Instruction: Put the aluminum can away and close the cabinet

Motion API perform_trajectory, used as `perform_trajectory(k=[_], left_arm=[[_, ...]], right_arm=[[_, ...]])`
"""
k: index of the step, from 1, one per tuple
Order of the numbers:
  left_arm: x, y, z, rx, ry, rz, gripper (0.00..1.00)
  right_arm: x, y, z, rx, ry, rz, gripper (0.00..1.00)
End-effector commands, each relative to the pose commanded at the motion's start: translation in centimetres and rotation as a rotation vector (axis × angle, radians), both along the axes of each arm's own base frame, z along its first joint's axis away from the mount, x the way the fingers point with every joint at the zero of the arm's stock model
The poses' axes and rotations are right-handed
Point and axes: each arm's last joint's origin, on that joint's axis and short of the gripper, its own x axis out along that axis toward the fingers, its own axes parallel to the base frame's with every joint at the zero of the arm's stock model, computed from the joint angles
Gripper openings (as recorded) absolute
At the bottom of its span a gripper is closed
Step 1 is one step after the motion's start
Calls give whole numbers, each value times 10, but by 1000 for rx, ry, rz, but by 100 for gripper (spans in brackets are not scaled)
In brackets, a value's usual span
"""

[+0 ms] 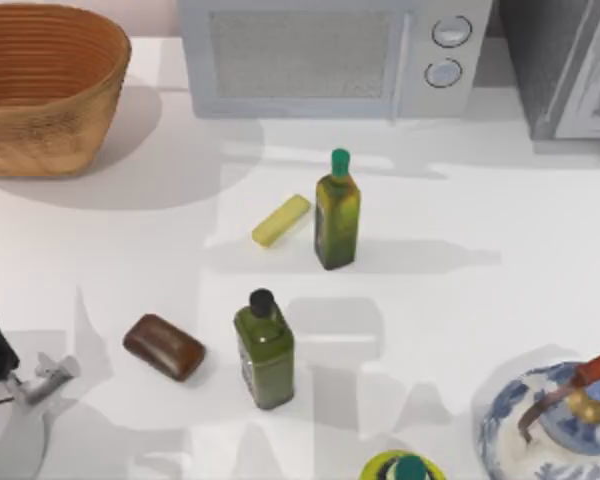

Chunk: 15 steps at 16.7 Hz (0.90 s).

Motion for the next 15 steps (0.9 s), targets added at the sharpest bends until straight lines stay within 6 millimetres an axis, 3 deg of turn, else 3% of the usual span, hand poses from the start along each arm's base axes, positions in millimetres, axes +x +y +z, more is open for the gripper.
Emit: perform_trajectory(k=[3, 5, 12, 15], left_arm=[[0, 0, 0, 0, 0, 0, 100], [0, 0, 0, 0, 0, 0, 100], [0, 0, 0, 0, 0, 0, 100], [0, 0, 0, 0, 0, 0, 100]], right_arm=[[-13, 27, 41, -8, -7, 0, 100], [-19, 39, 57, -17, -12, 0, 100], [-21, 42, 62, -23, -15, -4, 100], [-9, 48, 63, -27, -15, -5, 100]])
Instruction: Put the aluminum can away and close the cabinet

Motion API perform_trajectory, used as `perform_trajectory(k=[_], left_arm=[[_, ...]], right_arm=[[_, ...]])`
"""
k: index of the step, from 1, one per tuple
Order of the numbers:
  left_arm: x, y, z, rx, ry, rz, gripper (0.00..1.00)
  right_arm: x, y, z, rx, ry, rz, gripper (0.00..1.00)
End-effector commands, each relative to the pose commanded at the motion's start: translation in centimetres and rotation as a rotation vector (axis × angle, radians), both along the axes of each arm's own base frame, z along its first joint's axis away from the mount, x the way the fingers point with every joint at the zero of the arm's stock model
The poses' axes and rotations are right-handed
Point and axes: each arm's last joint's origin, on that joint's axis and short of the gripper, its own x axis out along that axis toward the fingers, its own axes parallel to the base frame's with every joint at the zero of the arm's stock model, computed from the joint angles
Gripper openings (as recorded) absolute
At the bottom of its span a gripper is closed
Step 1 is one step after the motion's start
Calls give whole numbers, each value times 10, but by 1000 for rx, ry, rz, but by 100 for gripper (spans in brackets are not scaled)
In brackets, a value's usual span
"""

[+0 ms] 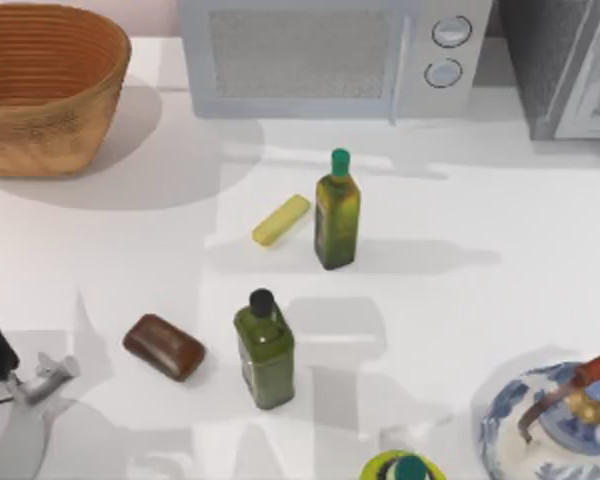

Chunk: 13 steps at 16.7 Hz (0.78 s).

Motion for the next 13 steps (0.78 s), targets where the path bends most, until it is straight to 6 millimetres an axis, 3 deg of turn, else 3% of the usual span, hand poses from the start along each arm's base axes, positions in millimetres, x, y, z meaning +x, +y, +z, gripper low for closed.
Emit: perform_trajectory(k=[3, 5, 9, 13], left_arm=[[0, 0, 0, 0, 0, 0, 100], [0, 0, 0, 0, 0, 0, 100], [0, 0, 0, 0, 0, 0, 100], [0, 0, 0, 0, 0, 0, 100]], right_arm=[[29, 21, 0, 2, 5, -1, 100], [55, 47, -1, 5, 11, -1, 100], [96, 131, -1, 2, 20, 1, 100], [93, 222, 3, 0, 0, 1, 100]])
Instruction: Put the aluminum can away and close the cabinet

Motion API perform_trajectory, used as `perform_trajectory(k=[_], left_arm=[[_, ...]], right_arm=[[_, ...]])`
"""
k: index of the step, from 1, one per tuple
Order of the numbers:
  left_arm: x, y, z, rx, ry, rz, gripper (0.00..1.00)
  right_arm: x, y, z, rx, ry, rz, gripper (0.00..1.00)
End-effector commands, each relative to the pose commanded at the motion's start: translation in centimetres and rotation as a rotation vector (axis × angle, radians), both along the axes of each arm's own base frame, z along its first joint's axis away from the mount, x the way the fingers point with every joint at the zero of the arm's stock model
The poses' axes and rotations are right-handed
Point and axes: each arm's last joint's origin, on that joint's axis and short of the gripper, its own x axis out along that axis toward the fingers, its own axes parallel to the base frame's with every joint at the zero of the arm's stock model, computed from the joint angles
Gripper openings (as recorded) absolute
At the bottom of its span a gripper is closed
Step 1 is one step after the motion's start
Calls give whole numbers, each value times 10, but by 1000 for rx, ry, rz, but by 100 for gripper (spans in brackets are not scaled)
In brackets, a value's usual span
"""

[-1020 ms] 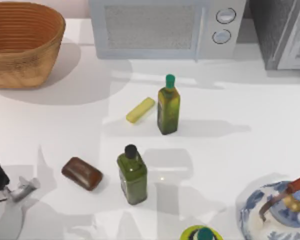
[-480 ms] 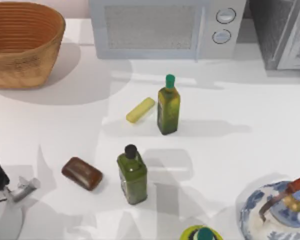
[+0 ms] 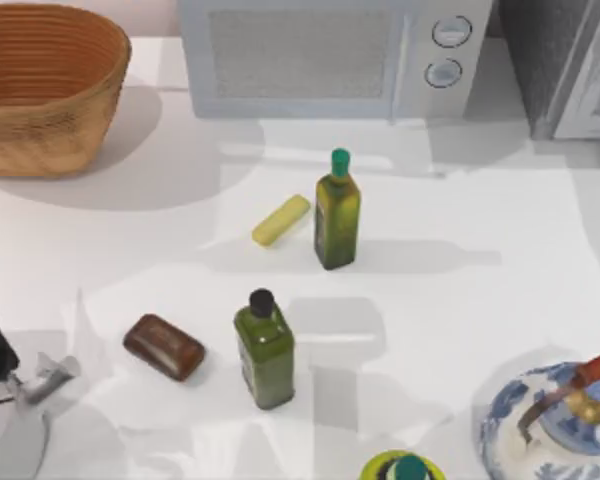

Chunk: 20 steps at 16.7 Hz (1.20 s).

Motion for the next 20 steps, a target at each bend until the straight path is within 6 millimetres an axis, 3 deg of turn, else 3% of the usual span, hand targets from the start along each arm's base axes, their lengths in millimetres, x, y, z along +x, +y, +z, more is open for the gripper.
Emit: perform_trajectory(k=[3, 7, 11, 13, 20], left_arm=[[0, 0, 0, 0, 0, 0, 100], [0, 0, 0, 0, 0, 0, 100], [0, 0, 0, 0, 0, 0, 100], [0, 0, 0, 0, 0, 0, 100], [0, 0, 0, 0, 0, 0, 100]], right_arm=[[-18, 44, 1, 7, -13, 0, 100], [-32, 70, -3, 5, -1, 0, 100], [-32, 71, -4, 4, 0, 0, 100], [-39, 61, 3, 1, -20, -45, 100], [3, 61, 3, -1, -18, -46, 100]])
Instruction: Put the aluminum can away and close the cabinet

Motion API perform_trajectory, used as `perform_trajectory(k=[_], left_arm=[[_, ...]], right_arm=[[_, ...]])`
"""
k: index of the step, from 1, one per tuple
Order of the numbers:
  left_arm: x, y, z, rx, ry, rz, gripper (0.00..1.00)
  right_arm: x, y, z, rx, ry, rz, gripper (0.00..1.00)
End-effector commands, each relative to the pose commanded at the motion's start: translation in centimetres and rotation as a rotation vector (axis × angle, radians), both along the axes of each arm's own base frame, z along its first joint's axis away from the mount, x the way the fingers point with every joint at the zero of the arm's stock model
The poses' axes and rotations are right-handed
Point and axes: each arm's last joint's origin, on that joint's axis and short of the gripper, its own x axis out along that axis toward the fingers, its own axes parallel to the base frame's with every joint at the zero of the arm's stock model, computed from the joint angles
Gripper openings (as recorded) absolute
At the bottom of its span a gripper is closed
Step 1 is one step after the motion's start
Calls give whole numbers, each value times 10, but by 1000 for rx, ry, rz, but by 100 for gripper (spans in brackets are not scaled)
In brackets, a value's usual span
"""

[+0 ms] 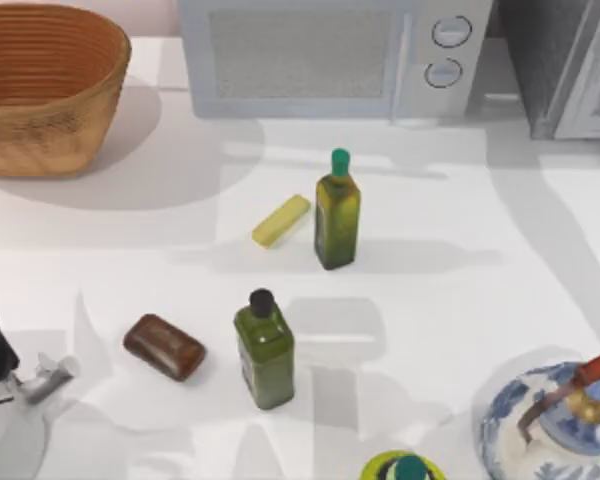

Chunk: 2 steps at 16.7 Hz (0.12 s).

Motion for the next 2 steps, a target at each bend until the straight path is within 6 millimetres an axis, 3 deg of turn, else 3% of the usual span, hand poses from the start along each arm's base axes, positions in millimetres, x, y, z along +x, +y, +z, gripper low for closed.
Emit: perform_trajectory(k=[2], left_arm=[[0, 0, 0, 0, 0, 0, 100]], right_arm=[[7, -1, 0, 2, -3, 1, 100]])
